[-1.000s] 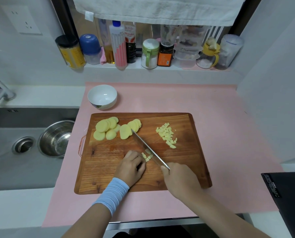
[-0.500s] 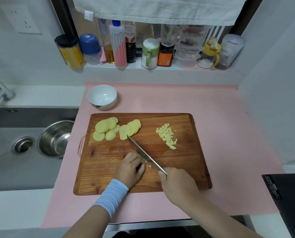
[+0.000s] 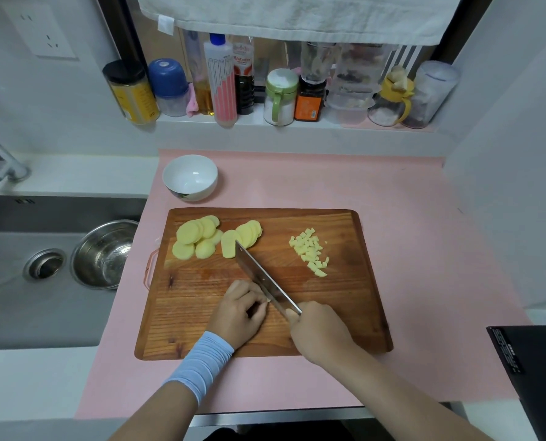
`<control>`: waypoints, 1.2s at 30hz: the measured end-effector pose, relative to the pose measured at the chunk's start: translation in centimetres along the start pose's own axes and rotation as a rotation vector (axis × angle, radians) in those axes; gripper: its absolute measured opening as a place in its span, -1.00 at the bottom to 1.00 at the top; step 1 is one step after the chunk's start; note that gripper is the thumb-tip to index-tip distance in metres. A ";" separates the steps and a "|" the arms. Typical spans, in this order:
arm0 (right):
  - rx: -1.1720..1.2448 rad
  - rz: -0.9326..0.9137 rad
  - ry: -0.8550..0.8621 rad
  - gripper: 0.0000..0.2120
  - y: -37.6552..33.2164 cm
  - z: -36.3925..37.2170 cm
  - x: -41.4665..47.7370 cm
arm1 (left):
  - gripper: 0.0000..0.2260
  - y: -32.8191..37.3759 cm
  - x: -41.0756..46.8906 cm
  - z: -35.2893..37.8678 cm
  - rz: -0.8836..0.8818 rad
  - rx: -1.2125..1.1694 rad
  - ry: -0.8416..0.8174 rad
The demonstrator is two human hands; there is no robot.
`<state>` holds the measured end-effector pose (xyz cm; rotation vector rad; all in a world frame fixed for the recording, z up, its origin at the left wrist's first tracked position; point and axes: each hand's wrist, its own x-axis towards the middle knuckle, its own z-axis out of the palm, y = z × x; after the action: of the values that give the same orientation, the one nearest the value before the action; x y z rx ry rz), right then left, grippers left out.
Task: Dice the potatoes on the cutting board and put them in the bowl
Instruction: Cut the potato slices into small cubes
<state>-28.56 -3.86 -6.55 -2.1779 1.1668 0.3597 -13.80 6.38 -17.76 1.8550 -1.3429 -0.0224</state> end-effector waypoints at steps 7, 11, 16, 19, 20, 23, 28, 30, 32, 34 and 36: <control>0.001 -0.021 -0.005 -0.67 0.1 -0.4 0.1 | -0.96 -0.4 -1.0 -0.5 0.009 0.039 -0.014; -0.042 -0.089 0.048 -0.68 -0.1 -0.6 -0.8 | -0.94 -0.3 -0.7 -0.5 0.001 0.040 -0.037; -0.090 -0.134 0.076 -0.66 -0.2 -0.3 -1.8 | -0.91 -0.1 -0.7 -0.7 0.002 0.041 -0.035; -0.115 -0.122 0.069 -0.66 0.2 0.0 -2.1 | -0.91 -0.1 -0.7 -0.7 0.004 0.034 -0.030; -0.114 -0.113 0.064 -0.67 0.4 0.1 -2.2 | -0.91 -0.1 -0.7 -0.7 0.001 0.035 -0.029; -0.097 -0.092 0.044 -0.67 0.8 0.4 -2.1 | -0.91 0.0 -0.6 -0.7 -0.009 0.040 -0.028; -0.014 -0.059 -0.008 -0.67 0.1 0.8 -1.2 | -0.91 -0.2 -0.6 -0.5 -0.057 0.036 -0.026; 0.001 -0.045 -0.017 -0.65 -0.3 0.8 -0.7 | -0.90 -0.2 -0.7 -0.5 -0.078 0.026 -0.022; 0.005 -0.041 -0.020 -0.64 -0.6 0.7 -0.3 | -0.87 -0.2 -0.7 -0.5 -0.092 0.018 -0.008; 0.017 -0.038 -0.020 -0.64 -0.5 0.4 -0.2 | -0.84 -0.3 -0.6 -0.6 -0.114 0.007 0.017; 0.041 -0.034 -0.026 -0.64 -0.4 0.0 -0.1 | -0.82 -0.5 -0.6 -0.7 -0.173 -0.006 0.041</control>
<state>-28.32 -3.66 -6.32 -2.1488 1.1127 0.3459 -13.39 7.30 -17.85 1.9509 -1.1503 -0.0772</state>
